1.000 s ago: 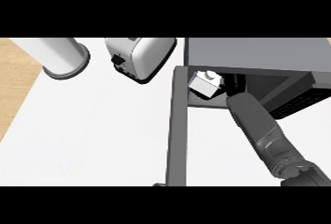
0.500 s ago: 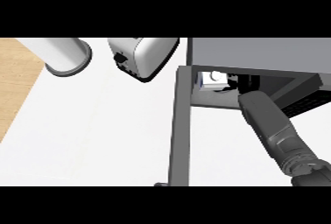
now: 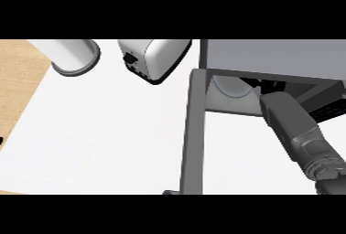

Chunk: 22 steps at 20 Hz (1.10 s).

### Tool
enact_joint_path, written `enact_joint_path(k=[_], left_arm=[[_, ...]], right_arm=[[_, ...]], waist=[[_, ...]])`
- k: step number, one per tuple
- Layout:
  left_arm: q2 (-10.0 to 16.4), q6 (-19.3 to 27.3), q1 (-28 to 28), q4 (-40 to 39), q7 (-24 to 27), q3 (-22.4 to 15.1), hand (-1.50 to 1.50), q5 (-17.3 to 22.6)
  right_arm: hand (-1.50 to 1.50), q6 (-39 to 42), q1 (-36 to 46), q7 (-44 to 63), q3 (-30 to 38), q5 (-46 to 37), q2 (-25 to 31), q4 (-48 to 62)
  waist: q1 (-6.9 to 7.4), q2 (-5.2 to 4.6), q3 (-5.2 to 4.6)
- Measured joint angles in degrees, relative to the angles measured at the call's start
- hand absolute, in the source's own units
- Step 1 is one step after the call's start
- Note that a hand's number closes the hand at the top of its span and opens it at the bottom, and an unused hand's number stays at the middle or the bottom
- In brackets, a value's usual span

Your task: Pick up the milk, place it into the microwave and close the microwave

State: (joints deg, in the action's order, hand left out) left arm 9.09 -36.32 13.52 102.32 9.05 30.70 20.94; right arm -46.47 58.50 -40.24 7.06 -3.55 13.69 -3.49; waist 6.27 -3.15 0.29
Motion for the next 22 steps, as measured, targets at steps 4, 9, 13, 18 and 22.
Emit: enact_joint_path(k=[4, 9, 13, 18, 22], left_arm=[[-0.4, 0.1, -0.4, -0.3, 0.0, -0.6, -1.50, -0.6], [-0.3, 0.5, -1.8, -1.4, -0.1, -1.3, -1.50, -1.6], [-0.2, 1.0, -2.7, -2.0, 0.0, -1.4, -1.50, -2.4], [-0.2, 1.0, -3.6, -3.4, 1.2, -1.6, -1.50, -3.4], [-0.4, 1.0, -4.4, -4.3, 1.6, -2.2, -1.50, -4.4]], right_arm=[[-1.50, -1.0, -0.4, 0.7, -0.8, -1.1, 0.2, 0.7], [-1.50, -1.7, 0.1, 1.9, -2.4, -2.8, -0.1, 1.7], [-1.50, -3.0, 0.3, 2.5, -2.8, -3.3, -0.8, 1.2], [-1.50, -4.2, 0.8, 2.9, -3.2, -4.0, -1.2, 0.6], [-1.50, -4.6, 1.8, 3.7, -3.8, -4.7, -2.1, 0.8]], waist=[[0.72, -0.22, 0.02], [1.19, -0.42, 0.01], [1.40, -0.49, 0.02], [1.49, -0.48, -0.02], [1.47, -0.45, -0.04]])
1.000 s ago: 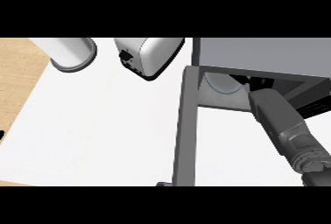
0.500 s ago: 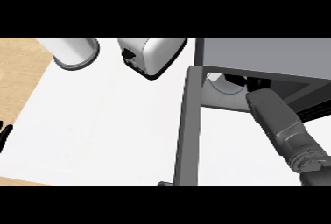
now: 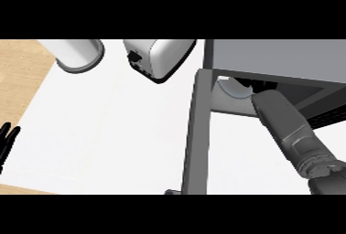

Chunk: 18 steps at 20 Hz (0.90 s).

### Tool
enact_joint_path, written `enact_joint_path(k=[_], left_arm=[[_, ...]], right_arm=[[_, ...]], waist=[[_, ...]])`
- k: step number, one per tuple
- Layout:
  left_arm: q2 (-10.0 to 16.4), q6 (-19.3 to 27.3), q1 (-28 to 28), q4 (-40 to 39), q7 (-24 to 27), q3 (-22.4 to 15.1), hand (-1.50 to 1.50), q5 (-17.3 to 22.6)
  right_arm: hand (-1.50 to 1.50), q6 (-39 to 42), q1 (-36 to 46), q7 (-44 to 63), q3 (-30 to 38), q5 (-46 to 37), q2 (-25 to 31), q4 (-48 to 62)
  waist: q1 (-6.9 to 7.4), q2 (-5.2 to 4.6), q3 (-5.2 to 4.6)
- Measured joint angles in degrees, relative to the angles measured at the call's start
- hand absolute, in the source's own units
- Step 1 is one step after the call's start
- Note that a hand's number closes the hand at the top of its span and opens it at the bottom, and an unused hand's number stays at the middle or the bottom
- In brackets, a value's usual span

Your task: Pick up the milk, place it into the microwave and close the microwave

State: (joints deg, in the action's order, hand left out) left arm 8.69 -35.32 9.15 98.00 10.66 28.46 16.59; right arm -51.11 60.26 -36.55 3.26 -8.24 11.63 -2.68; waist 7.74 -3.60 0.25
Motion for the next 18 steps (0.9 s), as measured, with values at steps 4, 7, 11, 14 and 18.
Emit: enact_joint_path(k=[4, 7, 11, 14, 18], left_arm=[[0.2, -0.2, -0.4, -0.4, 0.4, -0.1, -1.50, -0.3], [0.3, -0.4, -0.3, -0.8, 0.7, 0.0, -1.50, -0.3], [0.4, -0.4, -0.3, -1.2, 1.1, 0.4, -1.50, -0.3], [0.0, -0.6, 0.7, -0.7, 1.6, 0.3, -1.50, -0.7], [0.1, -0.4, 0.7, -0.8, 2.3, 0.7, -1.50, -1.1]], right_arm=[[-1.50, 0.1, 0.2, 0.5, -0.3, -0.5, -0.4, 0.3], [-1.50, 0.4, -0.3, 0.3, -0.3, -0.5, -1.0, 0.0], [-1.50, 0.6, -0.5, 0.2, -0.2, -0.5, -1.6, -0.4], [-1.50, 1.0, -1.3, -0.3, 0.1, -0.4, -2.2, -0.8], [-1.50, 2.5, -2.1, -1.4, 0.9, 0.2, -2.1, -1.6]], waist=[[-0.12, 0.14, 0.00], [-0.41, 0.33, 0.00], [-0.78, 0.49, 0.00], [-1.17, 0.79, -0.01], [-1.81, 1.03, -0.01]])
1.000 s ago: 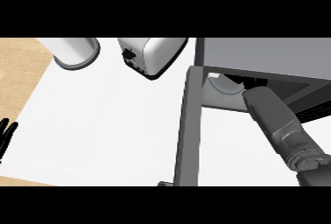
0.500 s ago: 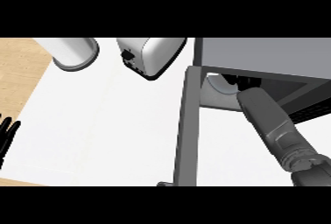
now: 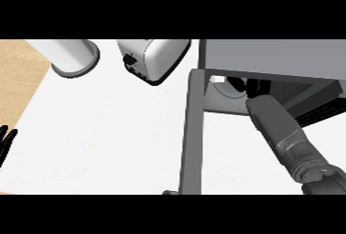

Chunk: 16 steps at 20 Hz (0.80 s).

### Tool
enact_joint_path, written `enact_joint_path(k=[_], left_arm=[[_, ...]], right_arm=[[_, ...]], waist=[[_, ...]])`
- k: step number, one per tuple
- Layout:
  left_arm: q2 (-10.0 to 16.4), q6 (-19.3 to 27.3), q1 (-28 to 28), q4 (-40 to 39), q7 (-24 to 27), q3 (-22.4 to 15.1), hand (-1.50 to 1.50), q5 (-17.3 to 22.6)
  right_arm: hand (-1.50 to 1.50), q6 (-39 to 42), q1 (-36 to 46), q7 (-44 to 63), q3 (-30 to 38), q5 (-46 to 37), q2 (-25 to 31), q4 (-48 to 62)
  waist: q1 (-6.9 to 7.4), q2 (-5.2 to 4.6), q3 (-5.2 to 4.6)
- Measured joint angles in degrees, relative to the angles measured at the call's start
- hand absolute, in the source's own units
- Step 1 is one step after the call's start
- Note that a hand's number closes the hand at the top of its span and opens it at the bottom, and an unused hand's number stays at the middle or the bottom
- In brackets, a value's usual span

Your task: Pick up the milk, place it into the microwave and close the microwave

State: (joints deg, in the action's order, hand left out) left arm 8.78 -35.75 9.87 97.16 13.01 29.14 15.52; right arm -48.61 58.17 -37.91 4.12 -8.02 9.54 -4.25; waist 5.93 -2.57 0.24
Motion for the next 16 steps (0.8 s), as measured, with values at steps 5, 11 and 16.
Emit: enact_joint_path(k=[5, 11, 16], left_arm=[[-1.3, 0.2, 1.7, 1.4, 0.4, -0.3, -1.50, -0.3], [-2.3, -0.6, 4.6, 3.0, 1.4, -0.4, -1.50, -0.7], [-4.1, -0.5, 6.8, 6.2, 0.8, -1.5, -1.50, -1.4]], right_arm=[[-1.50, 2.0, -1.1, -1.6, 1.0, 0.8, -0.6, -0.9], [-1.50, 9.5, -4.9, -7.0, 3.3, 3.2, -1.1, -3.4], [-1.50, 15.1, -7.9, -10.6, 5.2, 5.3, -2.5, -5.1]], waist=[[-0.90, 0.50, -0.03], [-2.10, 1.06, -0.06], [-3.34, 1.62, -0.11]])
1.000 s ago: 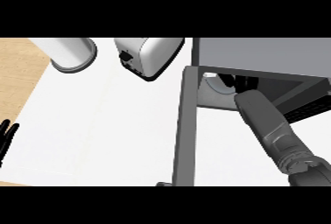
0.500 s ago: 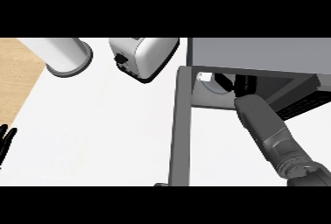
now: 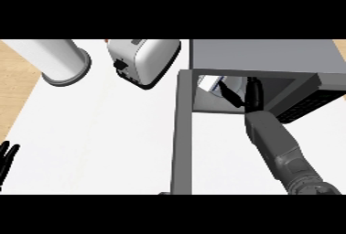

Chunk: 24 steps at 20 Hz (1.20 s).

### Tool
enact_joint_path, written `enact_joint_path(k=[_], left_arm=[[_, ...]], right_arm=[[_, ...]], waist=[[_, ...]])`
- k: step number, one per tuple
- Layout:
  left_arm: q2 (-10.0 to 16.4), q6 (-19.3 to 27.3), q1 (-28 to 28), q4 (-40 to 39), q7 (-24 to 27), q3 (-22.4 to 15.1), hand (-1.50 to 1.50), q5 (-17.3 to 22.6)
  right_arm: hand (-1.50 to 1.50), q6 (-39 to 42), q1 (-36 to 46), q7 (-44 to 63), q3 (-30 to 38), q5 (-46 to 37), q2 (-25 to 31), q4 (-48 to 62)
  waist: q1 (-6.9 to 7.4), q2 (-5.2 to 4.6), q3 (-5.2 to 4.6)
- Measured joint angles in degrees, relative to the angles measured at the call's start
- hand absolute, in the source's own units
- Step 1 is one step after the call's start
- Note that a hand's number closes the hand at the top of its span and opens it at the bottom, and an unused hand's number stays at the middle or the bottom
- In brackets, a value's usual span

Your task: Pick up the milk, place it into the microwave and close the microwave

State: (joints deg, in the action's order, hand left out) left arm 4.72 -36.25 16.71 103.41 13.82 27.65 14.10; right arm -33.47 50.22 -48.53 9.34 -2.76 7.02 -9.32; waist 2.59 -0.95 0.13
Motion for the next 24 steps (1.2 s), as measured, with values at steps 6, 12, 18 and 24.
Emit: enact_joint_path(k=[6, 12, 18, 24], left_arm=[[-0.6, -2.9, 2.0, 0.9, -0.3, -2.4, -1.50, -0.5], [-1.5, -6.8, 4.6, 3.2, -1.7, -5.9, -1.50, 1.4], [-2.7, -7.7, 3.3, 4.2, -3.0, -10.1, -1.50, -0.1], [-3.3, -8.1, 1.4, 4.8, -3.8, -15.0, 1.50, -5.0]], right_arm=[[-1.50, 5.4, -4.4, -3.0, 1.1, 2.0, -3.7, -2.6], [-1.50, 15.2, -10.1, -5.7, -0.2, 3.8, -6.1, -6.4], [-1.50, 21.4, -18.9, -7.9, -5.5, 7.9, -6.9, -13.4], [-1.50, 23.7, -31.6, -7.2, -10.3, 9.0, -6.8, -26.7]], waist=[[-1.46, 0.57, -0.07], [-2.36, 1.11, -0.10], [-3.19, 1.49, -0.15], [-4.02, 1.57, -0.21]])
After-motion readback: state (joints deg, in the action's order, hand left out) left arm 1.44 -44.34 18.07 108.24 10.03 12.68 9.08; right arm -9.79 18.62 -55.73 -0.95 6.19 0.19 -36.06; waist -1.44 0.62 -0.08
